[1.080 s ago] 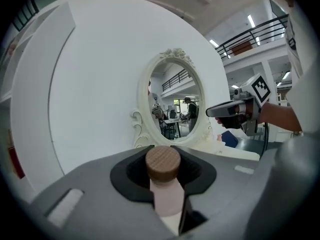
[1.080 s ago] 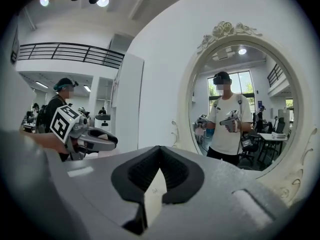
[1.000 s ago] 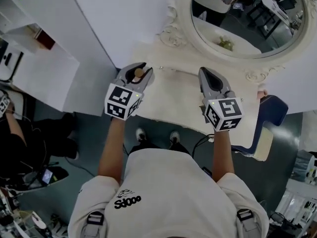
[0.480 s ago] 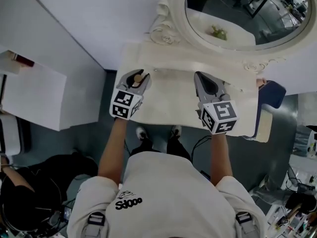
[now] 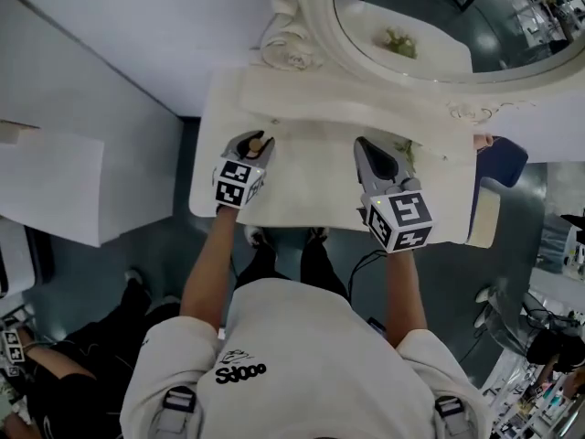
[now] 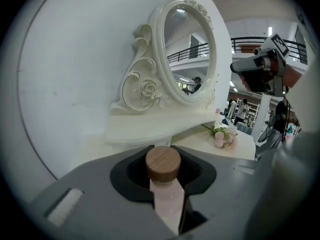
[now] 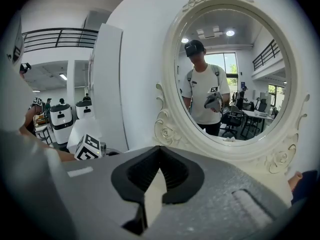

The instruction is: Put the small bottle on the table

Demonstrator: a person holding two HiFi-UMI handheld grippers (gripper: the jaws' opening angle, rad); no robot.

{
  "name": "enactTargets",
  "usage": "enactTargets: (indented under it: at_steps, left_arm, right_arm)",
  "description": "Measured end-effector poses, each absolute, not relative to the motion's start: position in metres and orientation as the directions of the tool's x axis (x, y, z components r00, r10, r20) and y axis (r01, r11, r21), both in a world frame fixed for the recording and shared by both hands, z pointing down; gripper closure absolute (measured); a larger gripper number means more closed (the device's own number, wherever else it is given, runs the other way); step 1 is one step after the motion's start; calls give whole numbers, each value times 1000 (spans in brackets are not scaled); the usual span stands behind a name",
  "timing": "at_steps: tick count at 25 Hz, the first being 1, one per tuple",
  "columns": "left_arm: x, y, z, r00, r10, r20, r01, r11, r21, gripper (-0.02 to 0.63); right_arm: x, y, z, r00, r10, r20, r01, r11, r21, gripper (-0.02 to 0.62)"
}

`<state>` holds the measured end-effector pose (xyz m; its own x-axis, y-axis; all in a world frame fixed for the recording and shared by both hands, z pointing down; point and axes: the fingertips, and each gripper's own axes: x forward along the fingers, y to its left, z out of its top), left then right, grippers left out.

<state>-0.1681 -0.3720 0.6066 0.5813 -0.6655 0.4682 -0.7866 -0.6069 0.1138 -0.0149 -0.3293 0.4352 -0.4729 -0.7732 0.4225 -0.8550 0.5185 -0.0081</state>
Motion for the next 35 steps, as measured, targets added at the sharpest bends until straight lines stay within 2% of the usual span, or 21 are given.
enactTargets:
  at_steps: [6, 17, 21, 22, 24, 26, 33, 35]
  left_arm:
    - [-155, -375, 640, 576, -637, 513, -787, -602, 135, 488]
    - [-145, -369, 647, 554, -651, 518, -775, -631, 35, 480]
    - [-144, -367, 649, 543, -653, 528, -788, -614, 52, 479]
    - [-145, -367, 651, 543, -648, 534, -792, -606, 72, 472]
    - [-146, -367, 651, 545, -632, 551, -798, -592, 111, 403]
    - [-148, -371, 644, 543, -632, 553, -799, -592, 108, 361]
    - [-152, -364, 595, 548, -699, 460, -806, -589, 65, 348]
    - [-157, -363, 576, 549, -722, 421, -812, -581, 61, 374]
  right_arm:
    - [-3, -326, 453, -459, -762, 458, -864, 503, -28, 594]
    - [4, -323, 461, -454, -758, 468, -869, 493, -44, 594]
    - [7, -317, 459, -457, -758, 466, -867, 496, -43, 594]
    - [7, -316, 458, -457, -758, 465, -867, 496, -44, 594]
    - [7, -315, 456, -457, -761, 461, -868, 495, -42, 594]
    - [8, -318, 451, -456, -768, 449, -868, 496, -33, 594]
    - [14, -319, 433, -489, -770, 410, -846, 533, -9, 594]
    - [12, -322, 425, -500, -770, 397, -839, 544, -1, 594]
